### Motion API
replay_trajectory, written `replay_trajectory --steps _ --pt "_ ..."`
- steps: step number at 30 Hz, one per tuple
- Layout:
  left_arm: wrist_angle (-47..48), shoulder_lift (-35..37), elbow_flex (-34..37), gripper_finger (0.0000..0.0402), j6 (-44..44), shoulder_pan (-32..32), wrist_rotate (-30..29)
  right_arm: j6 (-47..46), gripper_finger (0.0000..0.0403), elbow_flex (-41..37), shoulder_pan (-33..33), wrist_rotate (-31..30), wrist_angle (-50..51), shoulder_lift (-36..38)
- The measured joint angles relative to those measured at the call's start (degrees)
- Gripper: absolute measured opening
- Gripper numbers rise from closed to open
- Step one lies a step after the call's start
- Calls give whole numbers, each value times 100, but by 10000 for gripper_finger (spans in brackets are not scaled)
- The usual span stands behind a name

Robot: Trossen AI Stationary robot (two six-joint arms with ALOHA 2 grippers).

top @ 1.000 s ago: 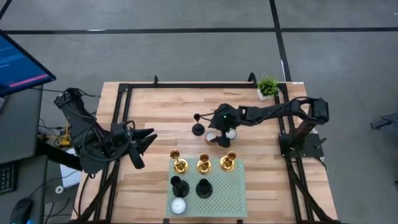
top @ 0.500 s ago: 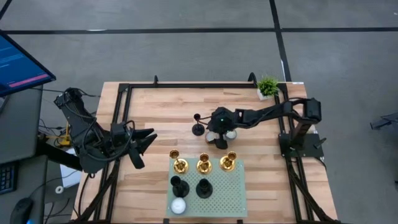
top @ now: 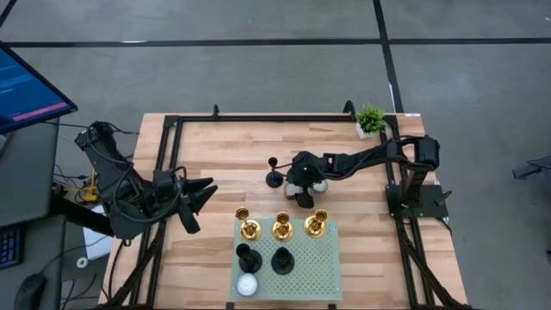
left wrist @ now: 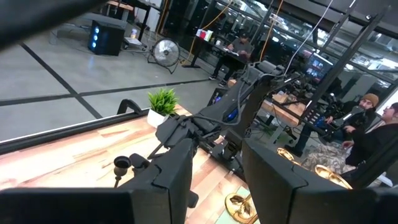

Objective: Pick & Place candle stick holders
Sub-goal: Put the orange scented candle on the shelf aligned with the other blue scented candle

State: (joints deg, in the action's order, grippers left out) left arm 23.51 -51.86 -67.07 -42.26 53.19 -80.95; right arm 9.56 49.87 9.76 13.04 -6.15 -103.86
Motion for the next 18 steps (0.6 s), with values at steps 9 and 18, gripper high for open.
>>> replay_trajectory --steps 9,18 --pt "-44 0 -2 139 2 0 0 0 316 0 -91 -59 27 -354" --pt "-72 0 0 139 2 -2 0 -15 296 -7 -69 -232 108 -231"
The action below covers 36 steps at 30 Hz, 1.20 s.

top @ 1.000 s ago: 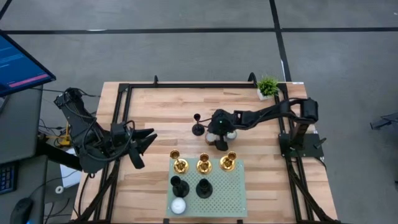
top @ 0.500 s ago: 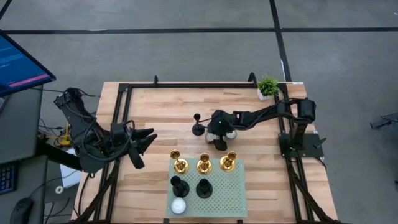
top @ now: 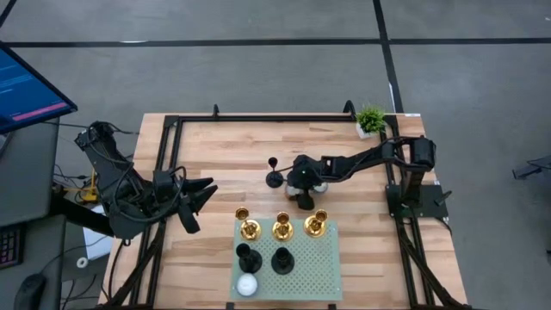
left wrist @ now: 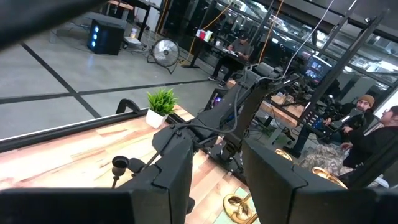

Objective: Pick & Place candle stick holders
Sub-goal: Put the orange scented candle on the shelf aligned with the other blue scented candle

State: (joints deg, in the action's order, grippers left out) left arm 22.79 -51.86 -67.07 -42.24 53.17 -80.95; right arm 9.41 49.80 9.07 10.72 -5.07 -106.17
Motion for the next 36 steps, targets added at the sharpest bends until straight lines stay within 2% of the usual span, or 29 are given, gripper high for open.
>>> replay_trajectory --steps 3,10,15,25,36 --pt "0 0 -1 139 0 0 0 5 285 0 -11 1 77 2" --pt "0 0 0 139 0 1 0 -34 286 2 -3 -15 128 15" --pt "-14 0 -1 139 0 1 0 -60 286 -4 8 -24 419 343" --pt "-20 0 0 139 36 0 0 -62 286 -4 354 -72 1206 1796" --pt "-35 0 -1 139 46 2 0 -353 286 -2 622 -953 3104 3808"
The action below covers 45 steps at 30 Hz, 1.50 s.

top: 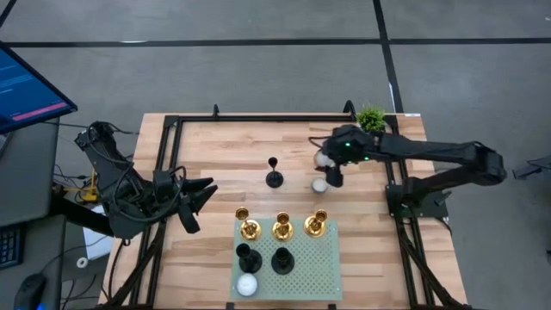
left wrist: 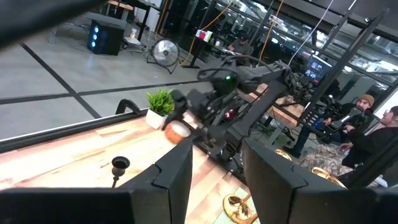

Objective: Pick & Place candle stick holders
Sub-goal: Put the orange scented candle on the shelf aligned with the other blue scented candle

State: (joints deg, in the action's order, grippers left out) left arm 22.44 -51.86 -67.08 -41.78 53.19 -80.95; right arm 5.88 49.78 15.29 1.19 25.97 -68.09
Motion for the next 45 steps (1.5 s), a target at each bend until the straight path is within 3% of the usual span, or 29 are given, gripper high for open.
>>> replay_trajectory --steps 10,22,31,39,45 --pt "-2 0 1 139 0 0 10 -1348 286 0 -595 -125 1889 1156" --pt "-2 2 1 139 1 -2 323 -3771 286 0 -2787 -77 2520 1878" --pt "-26 2 -1 139 0 -2 328 -5014 286 0 -4348 -85 1492 1600" --pt "-64 2 -1 139 0 -2 330 -5214 286 7 -5137 -103 -271 918" --pt "-78 2 0 139 0 0 335 -5817 286 9 -5770 -42 -890 555"
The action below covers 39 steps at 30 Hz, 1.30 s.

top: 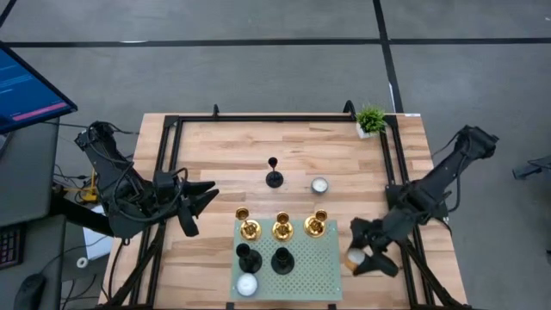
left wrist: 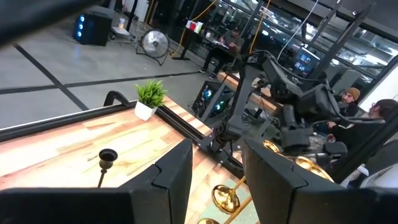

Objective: Pick & Place candle stick holders
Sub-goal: Put the orange scented candle on the shelf aligned with the other blue scented candle

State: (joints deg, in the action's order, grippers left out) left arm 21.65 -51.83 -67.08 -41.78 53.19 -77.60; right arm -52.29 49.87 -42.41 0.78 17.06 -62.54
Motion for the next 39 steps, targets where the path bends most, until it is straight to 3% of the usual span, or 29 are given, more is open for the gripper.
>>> replay_trajectory --steps 6,11,19,28,39 --pt "-28 0 1 139 0 -2 253 -370 286 18 -404 -154 -681 -259" --pt "-78 0 1 139 -3 -1 444 2 286 525 -333 -278 -523 -605" --pt "-141 0 1 139 -2 -2 789 514 286 1926 -441 -407 1116 -1526" --pt "-167 0 1 139 178 -1 1077 937 286 3275 -748 -1406 2339 -2583" --pt "-268 0 0 139 555 -2 1197 308 286 3947 -601 -1756 2613 -3682"
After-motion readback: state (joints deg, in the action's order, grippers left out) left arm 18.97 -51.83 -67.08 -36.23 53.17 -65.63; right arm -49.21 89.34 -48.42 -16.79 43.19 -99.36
